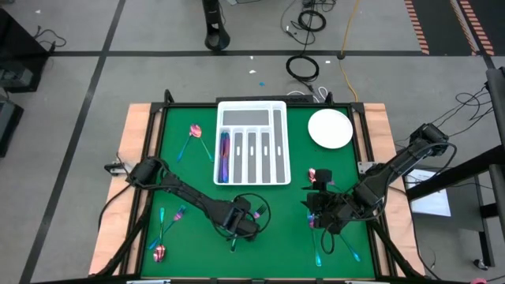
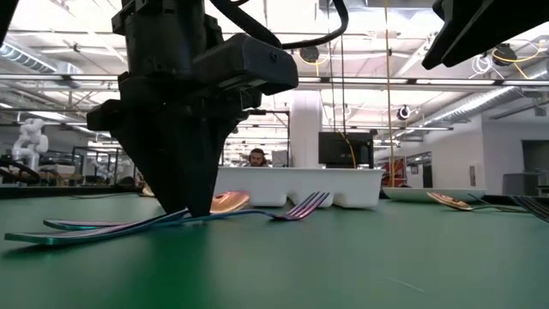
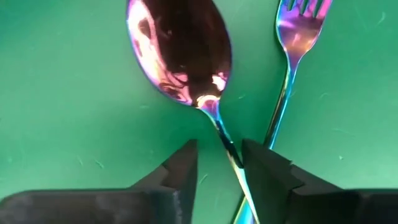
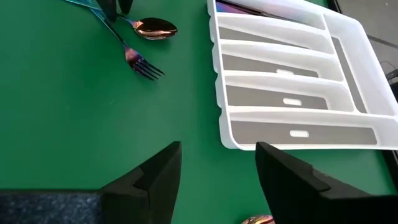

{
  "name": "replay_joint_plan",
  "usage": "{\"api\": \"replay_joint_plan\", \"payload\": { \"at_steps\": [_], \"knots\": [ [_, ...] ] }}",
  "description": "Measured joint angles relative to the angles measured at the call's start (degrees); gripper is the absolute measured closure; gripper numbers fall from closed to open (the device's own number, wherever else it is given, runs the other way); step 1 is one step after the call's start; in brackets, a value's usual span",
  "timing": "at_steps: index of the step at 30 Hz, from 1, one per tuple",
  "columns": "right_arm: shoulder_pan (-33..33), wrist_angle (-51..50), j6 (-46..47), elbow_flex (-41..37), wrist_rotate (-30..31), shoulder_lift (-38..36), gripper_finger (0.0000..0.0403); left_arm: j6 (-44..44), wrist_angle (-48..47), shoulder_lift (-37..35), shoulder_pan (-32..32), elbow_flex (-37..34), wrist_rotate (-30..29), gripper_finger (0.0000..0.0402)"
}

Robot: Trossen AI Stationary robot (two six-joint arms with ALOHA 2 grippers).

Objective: Sort silverware
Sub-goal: Put the blue spoon into the silverware tray

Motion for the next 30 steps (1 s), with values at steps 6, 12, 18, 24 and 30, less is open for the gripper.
{"api": "replay_joint_plan", "payload": {
  "at_steps": [6,12,18,24,30],
  "knots": [
    [0.02,0.0,-0.02,0.0,0.0,0.0,0.0209,0.04,-0.04,0.0,0.0,0.0,-0.02,0.0337],
    [0.01,0.0,-0.02,0.0,0.04,0.0,0.0209,1.03,-0.17,-0.02,0.13,0.0,-0.52,0.0378],
    [0.01,0.0,-0.04,0.0,0.07,0.0,0.0209,2.91,-0.11,-0.02,0.71,0.02,-1.02,0.0393],
    [0.0,0.0,-0.07,0.0,0.09,0.0,0.0209,6.86,-0.39,-0.04,0.81,1.42,-1.13,0.0391],
    [0.02,0.24,-0.5,0.0,0.07,0.0,0.0209,10.78,-0.7,-0.68,1.85,4.28,-2.43,0.039]
  ]
}}
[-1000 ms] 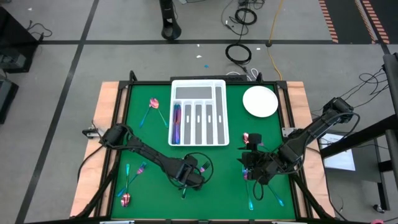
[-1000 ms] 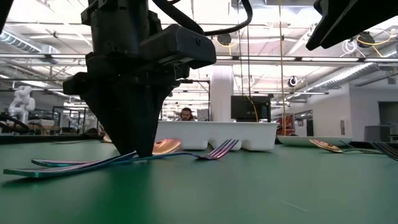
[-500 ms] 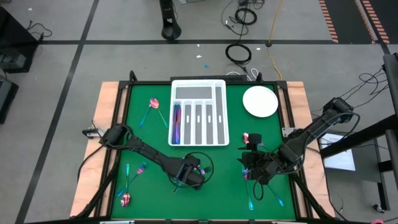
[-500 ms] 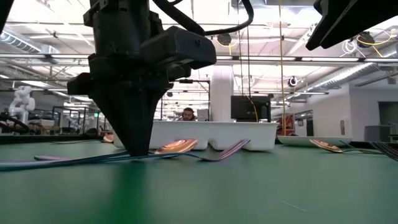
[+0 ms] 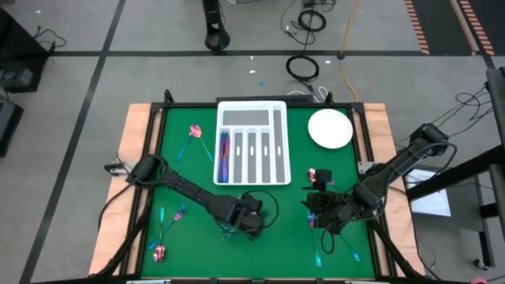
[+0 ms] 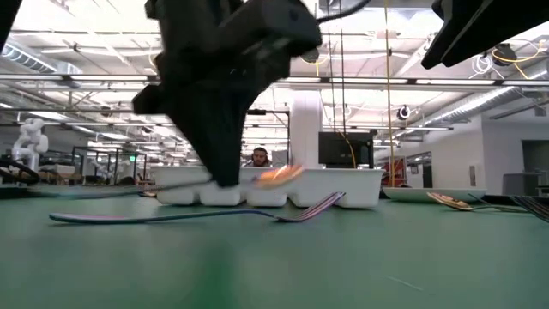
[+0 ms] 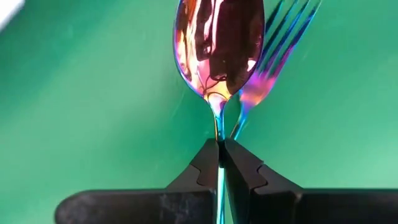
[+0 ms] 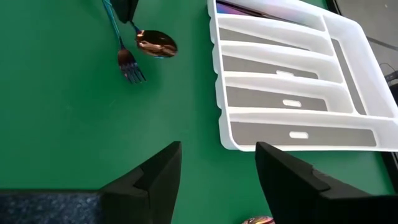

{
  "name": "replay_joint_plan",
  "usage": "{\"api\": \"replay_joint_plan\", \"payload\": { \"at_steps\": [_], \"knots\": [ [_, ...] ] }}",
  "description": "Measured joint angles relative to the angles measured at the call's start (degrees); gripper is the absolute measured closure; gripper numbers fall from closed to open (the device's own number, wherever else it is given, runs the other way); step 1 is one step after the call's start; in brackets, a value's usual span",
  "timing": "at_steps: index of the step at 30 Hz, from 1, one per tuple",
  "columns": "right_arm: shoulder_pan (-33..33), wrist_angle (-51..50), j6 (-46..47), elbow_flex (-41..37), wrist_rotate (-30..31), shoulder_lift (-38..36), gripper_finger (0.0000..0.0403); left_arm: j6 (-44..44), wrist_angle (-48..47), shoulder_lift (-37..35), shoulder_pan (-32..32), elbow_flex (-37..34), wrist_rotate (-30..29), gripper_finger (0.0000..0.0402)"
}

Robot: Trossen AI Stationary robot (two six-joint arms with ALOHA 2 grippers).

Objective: Sort silverware
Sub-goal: Put the blue spoon into the silverware tray

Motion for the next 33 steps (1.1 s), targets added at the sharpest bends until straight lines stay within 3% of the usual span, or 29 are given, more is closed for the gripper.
{"api": "replay_joint_plan", "payload": {
  "at_steps": [6,9,16,21,24,33],
  "knots": [
    [0.0,0.5,0.0,0.0,0.02,-0.02,0.0209,0.93,-9.24,-0.11,3.48,5.37,-0.33,0.039],
    [-0.01,0.55,0.0,0.0,0.0,-0.02,0.0209,5.67,-11.91,-0.11,5.95,7.53,-0.31,0.039],
    [-0.02,0.57,-0.02,0.0,-0.02,-0.02,0.0209,11.69,-13.3,-0.11,13.14,11.01,0.04,0.039],
    [-0.01,0.57,-0.01,0.0,-0.04,-0.02,0.0209,15.38,-13.16,-0.07,18.35,11.06,9.59,0.039],
    [0.0,0.55,-0.26,0.0,-0.07,-0.02,0.0209,16.09,-13.11,-0.07,20.7,11.06,12.46,0.039],
    [0.0,0.55,-0.15,0.0,-0.07,-0.02,0.0209,10.67,-18.97,-0.07,29.26,11.04,8.47,0.0392]
  ]
}}
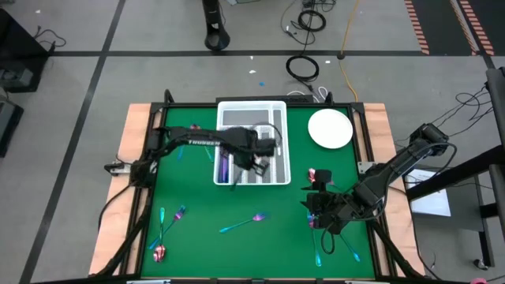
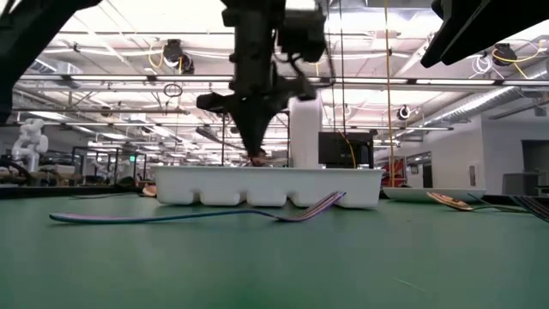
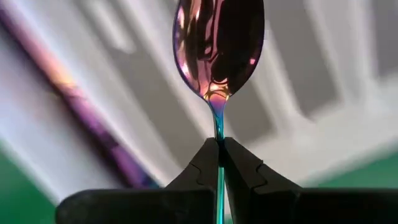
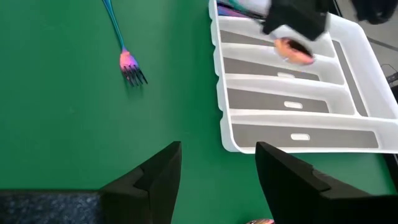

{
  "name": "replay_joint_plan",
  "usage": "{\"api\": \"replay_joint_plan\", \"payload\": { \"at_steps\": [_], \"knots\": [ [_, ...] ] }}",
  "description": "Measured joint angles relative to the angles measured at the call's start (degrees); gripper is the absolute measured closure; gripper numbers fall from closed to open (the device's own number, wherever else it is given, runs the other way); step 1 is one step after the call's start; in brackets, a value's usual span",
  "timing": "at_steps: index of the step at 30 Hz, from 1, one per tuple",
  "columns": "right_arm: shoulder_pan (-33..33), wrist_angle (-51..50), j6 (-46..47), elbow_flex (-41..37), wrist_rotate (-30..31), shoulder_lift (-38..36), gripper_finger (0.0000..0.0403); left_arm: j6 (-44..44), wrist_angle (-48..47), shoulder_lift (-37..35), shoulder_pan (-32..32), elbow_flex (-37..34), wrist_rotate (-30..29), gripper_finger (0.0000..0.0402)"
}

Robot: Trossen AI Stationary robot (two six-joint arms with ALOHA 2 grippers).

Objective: Sort silverware
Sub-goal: Put the blue spoon into the silverware tray

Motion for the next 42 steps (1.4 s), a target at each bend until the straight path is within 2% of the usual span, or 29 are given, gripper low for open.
{"api": "replay_joint_plan", "payload": {
  "at_steps": [5,14,28,33,42],
  "knots": [
    [-0.02,0.01,0.15,0.0,0.0,0.0,0.0209,0.01,-5.05,-0.4,5.74,-0.09,-1.82,0.0392],
    [0.0,-0.05,0.22,0.0,-0.02,0.0,0.0209,-4.35,-0.33,-1.29,11.88,-0.25,-1.12,0.0393],
    [0.11,-0.11,3.15,0.0,-3.02,0.0,0.0209,-10.88,4.58,-1.29,13.11,-6.88,0.24,0.0394],
    [0.11,-0.11,3.06,0.0,-2.84,0.0,0.0209,-10.92,7.67,-1.29,13.23,-7.81,0.39,0.0394],
    [0.11,0.28,2.55,0.0,-2.8,0.02,0.0209,-12.92,6.67,-1.29,13.75,-7.85,0.53,0.0394]
  ]
}}
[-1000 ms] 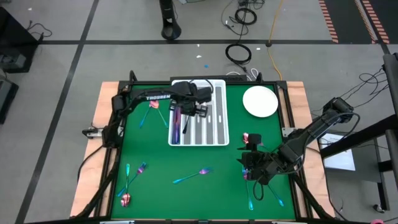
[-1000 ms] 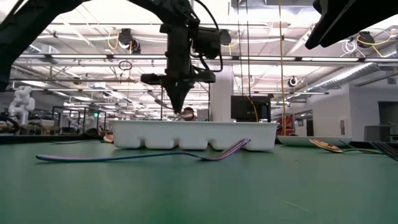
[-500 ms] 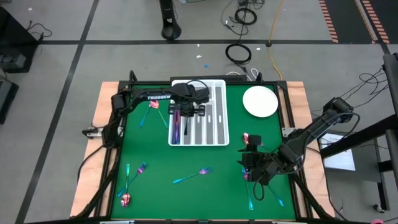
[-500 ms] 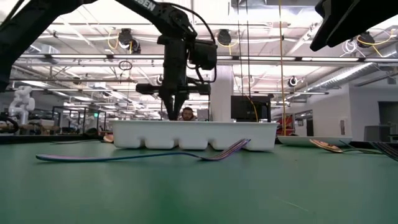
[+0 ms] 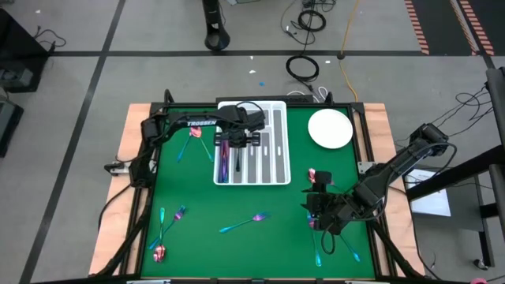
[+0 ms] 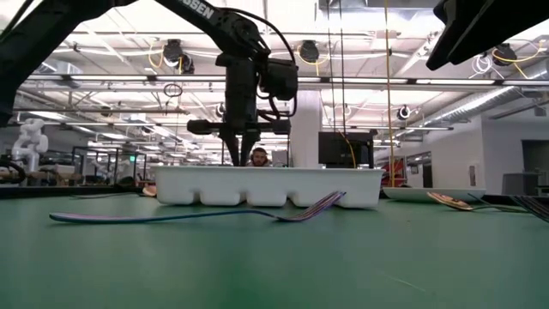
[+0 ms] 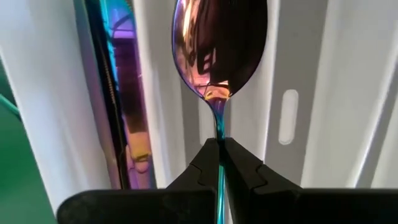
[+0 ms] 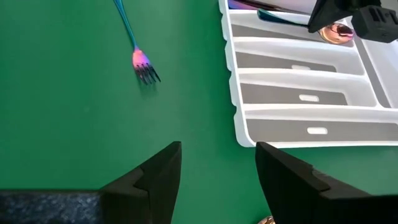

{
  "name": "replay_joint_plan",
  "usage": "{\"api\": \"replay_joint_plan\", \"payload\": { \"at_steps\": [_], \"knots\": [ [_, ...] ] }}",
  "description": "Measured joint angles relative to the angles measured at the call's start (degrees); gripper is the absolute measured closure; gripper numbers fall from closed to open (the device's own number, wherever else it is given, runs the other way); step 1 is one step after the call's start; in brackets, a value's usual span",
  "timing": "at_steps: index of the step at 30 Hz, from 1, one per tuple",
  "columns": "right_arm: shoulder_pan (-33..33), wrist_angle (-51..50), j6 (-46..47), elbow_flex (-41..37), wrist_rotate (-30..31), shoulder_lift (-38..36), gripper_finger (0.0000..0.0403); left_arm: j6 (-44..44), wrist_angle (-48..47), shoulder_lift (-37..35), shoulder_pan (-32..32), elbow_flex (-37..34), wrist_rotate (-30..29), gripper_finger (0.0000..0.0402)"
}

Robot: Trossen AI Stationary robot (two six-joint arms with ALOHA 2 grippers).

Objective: Sort silverware
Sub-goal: Put the blue spoon into the silverware tray

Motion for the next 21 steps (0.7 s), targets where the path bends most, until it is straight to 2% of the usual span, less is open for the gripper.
{"api": "replay_joint_plan", "payload": {
  "at_steps": [6,15,21],
  "knots": [
    [0.0,0.0,0.0,0.0,0.0,0.0,0.0209,0.47,-0.62,0.04,0.17,-0.05,-0.61,0.0394],
    [0.0,0.43,-0.02,0.0,0.0,0.0,0.0209,-0.87,1.78,0.07,0.16,-3.9,-0.06,0.0393],
    [0.0,0.44,-0.2,0.0,0.02,0.0,0.0209,0.95,4.49,0.07,-0.01,-4.63,-0.63,0.0379]
  ]
}}
